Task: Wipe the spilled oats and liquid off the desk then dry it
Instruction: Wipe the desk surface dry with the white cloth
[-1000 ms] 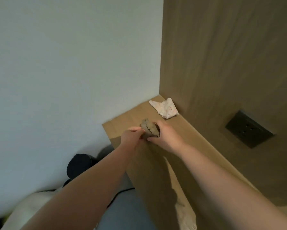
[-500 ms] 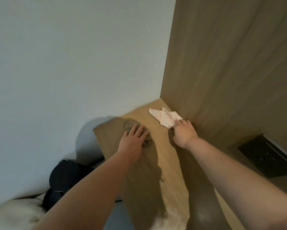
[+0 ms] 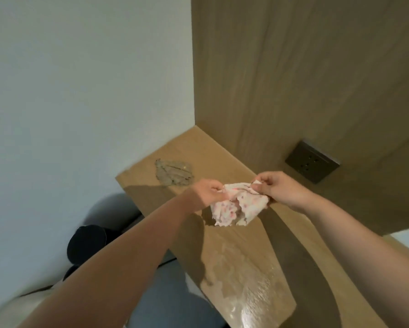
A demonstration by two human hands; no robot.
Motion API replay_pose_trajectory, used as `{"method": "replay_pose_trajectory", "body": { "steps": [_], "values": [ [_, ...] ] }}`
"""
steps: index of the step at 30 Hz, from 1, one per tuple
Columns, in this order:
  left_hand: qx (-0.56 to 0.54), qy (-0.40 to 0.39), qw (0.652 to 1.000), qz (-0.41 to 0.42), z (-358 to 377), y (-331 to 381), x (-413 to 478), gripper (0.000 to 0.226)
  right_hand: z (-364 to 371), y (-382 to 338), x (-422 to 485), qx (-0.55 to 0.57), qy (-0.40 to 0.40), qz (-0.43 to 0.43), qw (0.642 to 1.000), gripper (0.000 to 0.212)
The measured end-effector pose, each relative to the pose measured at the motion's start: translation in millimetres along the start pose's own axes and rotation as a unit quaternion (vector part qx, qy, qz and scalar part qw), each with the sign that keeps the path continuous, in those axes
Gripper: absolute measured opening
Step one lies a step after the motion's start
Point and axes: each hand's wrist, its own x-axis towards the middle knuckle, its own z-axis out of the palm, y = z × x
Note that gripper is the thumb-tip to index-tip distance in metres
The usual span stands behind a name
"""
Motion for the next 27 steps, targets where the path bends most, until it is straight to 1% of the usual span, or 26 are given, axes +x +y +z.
{"method": "replay_pose_trajectory", "body": {
  "steps": [1, 2, 3, 4, 5, 7, 8, 9, 11, 12, 13, 16, 18, 20, 21, 22, 24, 25, 26, 27],
  "values": [
    [0.021, -0.043, 0.999, -0.021, 10, -3, -4, 0.031, 6, 13, -6, -0.007, -0.002, 0.039, 0.999, 0.016],
    [0.041, -0.067, 0.996, -0.035, 20, -9, -7, 0.040, 14, 28, -10, -0.049, 0.018, 0.067, 0.996, 0.021],
    [0.085, -0.067, 0.994, -0.034, 33, -19, -10, 0.048, 23, 45, -13, -0.112, 0.057, 0.084, 0.989, 0.024],
    [0.148, -0.047, 0.988, -0.022, 44, -30, -13, 0.053, 34, 59, -17, -0.170, 0.104, 0.088, 0.976, 0.028],
    [0.206, -0.008, 0.978, -0.004, 54, -41, -18, 0.053, 45, 70, -22, -0.210, 0.148, 0.078, 0.963, 0.032],
    [0.265, 0.060, 0.962, 0.036, 65, -64, -28, 0.051, 72, 84, -34, -0.266, 0.189, 0.034, 0.945, 0.041],
    [0.287, 0.076, 0.954, 0.044, 66, -75, -31, 0.052, 87, 86, -38, -0.299, 0.179, 0.019, 0.937, 0.048],
    [0.310, 0.083, 0.946, 0.047, 66, -86, -33, 0.053, 103, 86, -41, -0.338, 0.148, 0.015, 0.929, 0.056],
    [0.341, 0.082, 0.935, 0.045, 65, -106, -34, 0.054, 137, 89, -39, -0.405, 0.062, 0.038, 0.911, 0.068],
    [0.352, 0.083, 0.931, 0.049, 65, -113, -35, 0.053, 150, 93, -35, -0.428, 0.036, 0.052, 0.902, 0.071],
    [0.361, 0.090, 0.927, 0.058, 65, -120, -35, 0.052, 156, 98, -29, -0.441, 0.030, 0.056, 0.895, 0.073],
    [0.351, 0.119, 0.925, 0.086, 68, -131, -33, 0.055, 138, 107, 4, -0.436, 0.077, 0.059, 0.895, 0.071],
    [0.349, 0.131, 0.923, 0.093, 69, -134, -30, 0.054, 122, 104, 31, -0.423, 0.109, 0.081, 0.896, 0.070],
    [0.344, 0.141, 0.923, 0.097, 70, -137, -28, 0.054, 124, 98, 44, -0.418, 0.119, 0.084, 0.897, 0.071],
    [0.343, 0.145, 0.922, 0.101, 70, -138, -27, 0.053, 129, 100, 41, -0.426, 0.111, 0.060, 0.896, 0.071],
    [0.343, 0.146, 0.922, 0.102, 71, -139, -26, 0.053, 134, 105, 30, -0.438, 0.089, 0.014, 0.894, 0.072],
    [0.341, 0.147, 0.922, 0.108, 71, -141, -27, 0.053, 133, 122, -1, -0.469, 0.013, -0.086, 0.879, 0.074],
    [0.340, 0.147, 0.922, 0.110, 70, -141, -26, 0.053, 124, 129, -11, -0.480, -0.023, -0.115, 0.869, 0.073],
    [0.340, 0.147, 0.922, 0.112, 70, -142, -26, 0.054, 111, 133, -13, -0.486, -0.047, -0.125, 0.864, 0.071],
    [0.338, 0.150, 0.922, 0.114, 70, -142, -26, 0.054, 98, 133, -11, -0.492, -0.057, -0.111, 0.861, 0.068]
  ]
}}
